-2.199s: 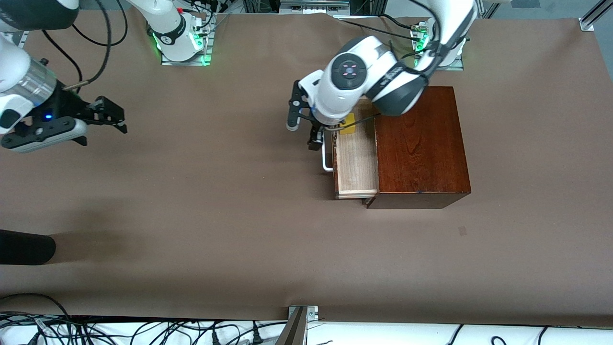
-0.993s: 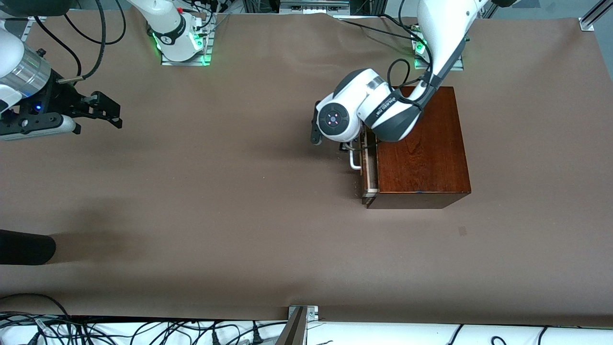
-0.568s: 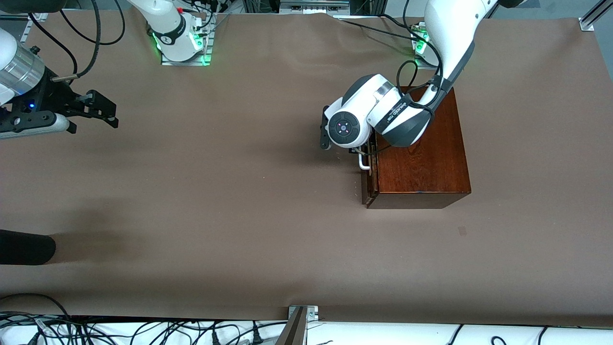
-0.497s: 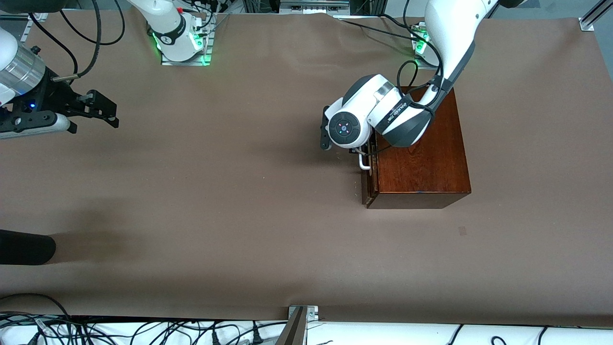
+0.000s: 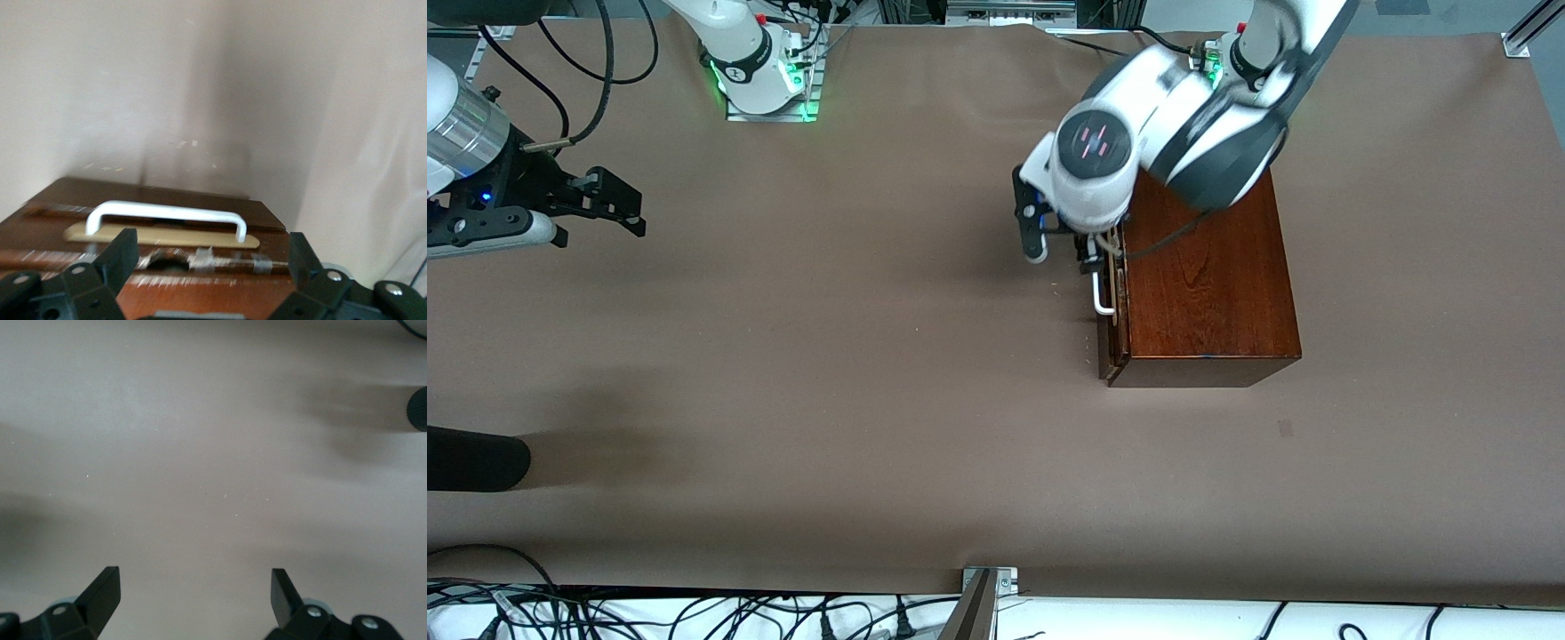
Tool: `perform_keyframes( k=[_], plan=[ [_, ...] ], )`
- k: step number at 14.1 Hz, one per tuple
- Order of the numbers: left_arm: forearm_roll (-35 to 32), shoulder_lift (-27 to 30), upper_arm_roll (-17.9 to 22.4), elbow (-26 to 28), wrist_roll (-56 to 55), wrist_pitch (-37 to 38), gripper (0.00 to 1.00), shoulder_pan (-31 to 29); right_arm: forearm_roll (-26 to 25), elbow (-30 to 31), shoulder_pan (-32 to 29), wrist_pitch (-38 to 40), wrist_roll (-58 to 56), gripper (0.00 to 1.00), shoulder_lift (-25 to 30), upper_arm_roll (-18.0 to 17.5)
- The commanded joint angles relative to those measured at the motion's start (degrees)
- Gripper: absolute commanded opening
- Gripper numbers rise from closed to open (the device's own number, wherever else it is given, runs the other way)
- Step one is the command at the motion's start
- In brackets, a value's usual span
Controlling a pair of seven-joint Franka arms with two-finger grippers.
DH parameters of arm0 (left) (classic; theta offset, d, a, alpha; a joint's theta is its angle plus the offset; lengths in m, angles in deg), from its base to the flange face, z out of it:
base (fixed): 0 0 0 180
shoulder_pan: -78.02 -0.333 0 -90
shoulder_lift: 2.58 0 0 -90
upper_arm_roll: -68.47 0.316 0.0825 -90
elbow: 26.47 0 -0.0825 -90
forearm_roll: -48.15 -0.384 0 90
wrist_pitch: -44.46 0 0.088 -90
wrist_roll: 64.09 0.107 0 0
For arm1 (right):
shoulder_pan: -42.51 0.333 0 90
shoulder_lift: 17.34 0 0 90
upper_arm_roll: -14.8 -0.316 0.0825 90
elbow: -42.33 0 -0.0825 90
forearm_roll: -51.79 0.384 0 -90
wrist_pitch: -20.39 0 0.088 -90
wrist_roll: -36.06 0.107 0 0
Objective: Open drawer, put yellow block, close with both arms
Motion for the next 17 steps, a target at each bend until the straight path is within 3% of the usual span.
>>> perform_keyframes(
  k=[1, 3, 6, 9, 12, 15, 17],
  plan=[
    [0.80, 3.17, -0.16, -4.64, -1.44, 4.91, 1.00, -8.38, -0.63, -1.53, -0.66, 1.50, -0.83, 1.00, -0.47, -0.50],
    [1.05, 3.35, 0.45, -9.47, -1.44, 10.01, 1.00, -14.54, -0.63, -1.53, -0.66, 1.50, -0.83, 1.00, -0.47, -0.50],
    [2.29, 9.49, 10.01, -8.27, -2.85, 12.14, 1.00, -15.80, -0.63, -1.53, -0.66, 1.50, -0.83, 1.00, -0.47, -0.50],
    [2.03, 16.69, 15.12, -0.56, -7.47, 8.13, 1.00, -16.15, -0.63, -1.53, -0.66, 1.50, -0.91, 1.00, -0.47, -0.50],
    [2.20, 19.86, 18.81, 2.36, -20.19, 5.84, 1.00, -16.24, -0.63, -1.53, -0.66, 1.50, -0.92, 1.00, -0.56, -0.50],
    [3.51, 21.02, 19.79, 3.95, -41.70, 2.66, 1.00, -16.33, -0.63, -1.53, -0.66, 1.50, -0.92, 1.00, -0.56, -0.50],
    [2.82, 21.28, 20.05, 5.43, -47.92, 2.66, 1.00, -16.77, -0.54, -1.53, -0.75, 1.41, -0.92, 1.00, -0.56, -0.50]
  ],
)
